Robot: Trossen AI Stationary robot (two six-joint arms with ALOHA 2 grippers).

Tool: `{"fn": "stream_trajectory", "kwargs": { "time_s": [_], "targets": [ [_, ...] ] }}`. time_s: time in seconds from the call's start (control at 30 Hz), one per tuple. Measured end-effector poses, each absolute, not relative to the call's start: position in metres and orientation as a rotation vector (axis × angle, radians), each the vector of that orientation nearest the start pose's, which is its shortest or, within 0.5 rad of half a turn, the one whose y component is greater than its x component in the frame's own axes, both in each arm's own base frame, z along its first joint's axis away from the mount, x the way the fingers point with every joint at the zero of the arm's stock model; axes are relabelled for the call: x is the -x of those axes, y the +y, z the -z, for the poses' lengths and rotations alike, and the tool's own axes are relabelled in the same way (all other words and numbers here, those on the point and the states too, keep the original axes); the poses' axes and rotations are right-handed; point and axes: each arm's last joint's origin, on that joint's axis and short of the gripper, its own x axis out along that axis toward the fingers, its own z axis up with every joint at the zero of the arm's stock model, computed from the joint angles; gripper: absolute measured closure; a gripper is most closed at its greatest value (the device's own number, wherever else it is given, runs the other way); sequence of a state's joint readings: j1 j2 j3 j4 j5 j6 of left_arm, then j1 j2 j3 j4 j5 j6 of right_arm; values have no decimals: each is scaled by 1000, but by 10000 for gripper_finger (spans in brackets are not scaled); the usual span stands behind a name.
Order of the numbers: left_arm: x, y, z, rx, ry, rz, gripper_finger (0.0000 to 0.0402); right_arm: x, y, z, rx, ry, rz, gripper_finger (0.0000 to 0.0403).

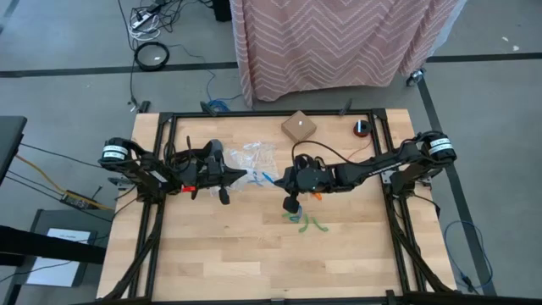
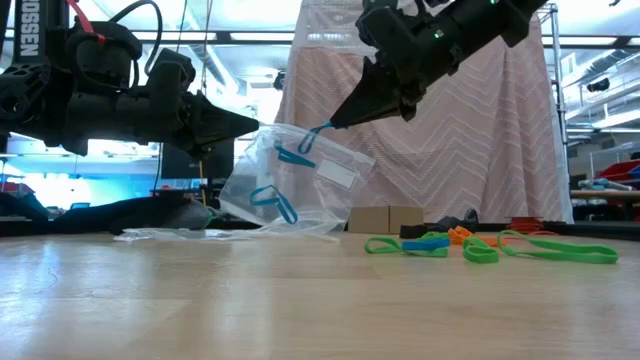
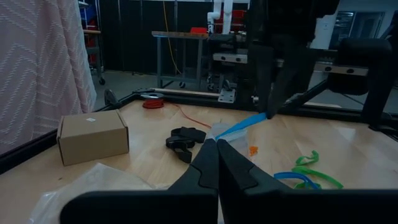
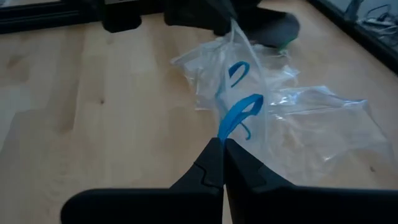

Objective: Sort rubber bands
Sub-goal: Put the blue rubber band into the transparent zip bag

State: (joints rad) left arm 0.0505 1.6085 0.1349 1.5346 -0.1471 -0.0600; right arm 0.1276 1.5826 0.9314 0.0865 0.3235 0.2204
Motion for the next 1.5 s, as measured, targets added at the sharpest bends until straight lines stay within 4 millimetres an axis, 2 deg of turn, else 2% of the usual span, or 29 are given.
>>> {"fn": "stream_trajectory", "kwargs": {
  "time_s": [0.47,1.1,1.5],
  "targets": [
    [-209,15,-135,63,-67,-196,401,-337,-6,-218,-142,518,179,403],
    [-209,15,-139,88,-105,-193,401,-341,-13,-223,-132,458,144,403],
    [-227,14,-149,109,-141,-139,401,-341,-14,-223,-125,455,144,403]
  ]
}}
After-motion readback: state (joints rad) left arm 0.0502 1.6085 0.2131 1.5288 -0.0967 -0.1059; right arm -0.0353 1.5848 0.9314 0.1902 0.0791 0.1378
